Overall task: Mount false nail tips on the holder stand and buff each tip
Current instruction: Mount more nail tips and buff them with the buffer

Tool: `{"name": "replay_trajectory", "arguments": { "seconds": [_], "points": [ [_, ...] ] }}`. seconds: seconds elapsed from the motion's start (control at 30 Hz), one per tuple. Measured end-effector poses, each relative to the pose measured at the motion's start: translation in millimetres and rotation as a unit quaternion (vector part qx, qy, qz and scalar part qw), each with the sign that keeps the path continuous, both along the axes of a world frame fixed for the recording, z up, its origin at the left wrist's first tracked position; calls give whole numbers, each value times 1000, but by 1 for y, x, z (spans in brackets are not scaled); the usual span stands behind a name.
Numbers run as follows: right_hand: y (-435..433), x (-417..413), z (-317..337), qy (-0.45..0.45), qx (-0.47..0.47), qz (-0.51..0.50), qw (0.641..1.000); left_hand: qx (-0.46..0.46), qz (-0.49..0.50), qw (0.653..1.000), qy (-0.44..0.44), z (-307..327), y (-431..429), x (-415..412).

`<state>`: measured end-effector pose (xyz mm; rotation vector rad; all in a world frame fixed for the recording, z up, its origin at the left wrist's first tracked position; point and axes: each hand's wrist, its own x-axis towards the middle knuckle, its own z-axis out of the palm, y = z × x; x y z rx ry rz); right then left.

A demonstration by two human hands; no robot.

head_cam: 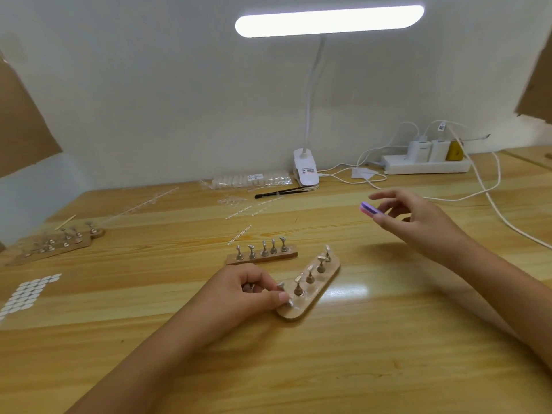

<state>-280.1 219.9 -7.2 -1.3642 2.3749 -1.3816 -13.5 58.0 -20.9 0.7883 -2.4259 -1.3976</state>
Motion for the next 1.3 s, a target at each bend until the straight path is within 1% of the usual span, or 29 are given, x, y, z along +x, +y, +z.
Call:
{"name": "replay_trajectory", "arguments": {
  "seconds": [0.07, 0.13, 0.2, 0.27, 0.33, 0.37, 0.43, 0.53, 0.7, 0.8, 0.87, 0.97, 1.03, 1.13, 1.17, 1.3],
  "points": [
    [0, 6, 5, -69, -24, 14, 997, 6, 27, 999, 46, 2, 0, 1],
    [0, 13, 13, -180, -61, 44, 981, 50, 38, 992, 111, 5, 1, 1],
    [-1, 21, 22, -309, -116, 89, 940, 101, 31, 982, 154, 8, 4, 1],
    [-2, 29, 30, -414, -161, 149, 883, 134, 32, 976, 168, 8, 7, 0],
    [-4, 38, 32, -464, -157, 220, 844, 145, 25, 975, 165, 6, 9, -1],
    [-5, 44, 32, -473, -141, 252, 832, 145, 18, 976, 163, 6, 10, -1],
    [-7, 57, 27, -466, -91, 292, 830, 146, 5, 975, 165, 6, 12, -2],
    [-9, 75, 19, -418, -23, 309, 854, 150, -3, 973, 177, 5, 12, -2],
    [-12, 88, 12, -408, 2, 296, 863, 137, 4, 969, 207, 3, 10, -2],
    [-13, 94, 9, -389, 27, 308, 868, 129, -2, 967, 221, 4, 11, -3],
    [-14, 98, 8, -368, 17, 306, 878, 118, -16, 968, 221, 5, 13, -4],
    [-17, 98, 7, -345, -34, 274, 897, 106, -25, 969, 223, 6, 15, -3],
    [-16, 97, 7, -333, -25, 280, 900, 87, -27, 972, 217, 7, 16, -1],
    [-13, 97, 8, -314, 34, 314, 895, 67, -31, 975, 211, 7, 17, 0],
    [-13, 97, 8, -308, 35, 311, 898, 65, -30, 975, 210, 7, 17, 0],
    [-15, 98, 6, -318, -14, 277, 906, 56, -29, 975, 213, 6, 16, 0]
  ]
}}
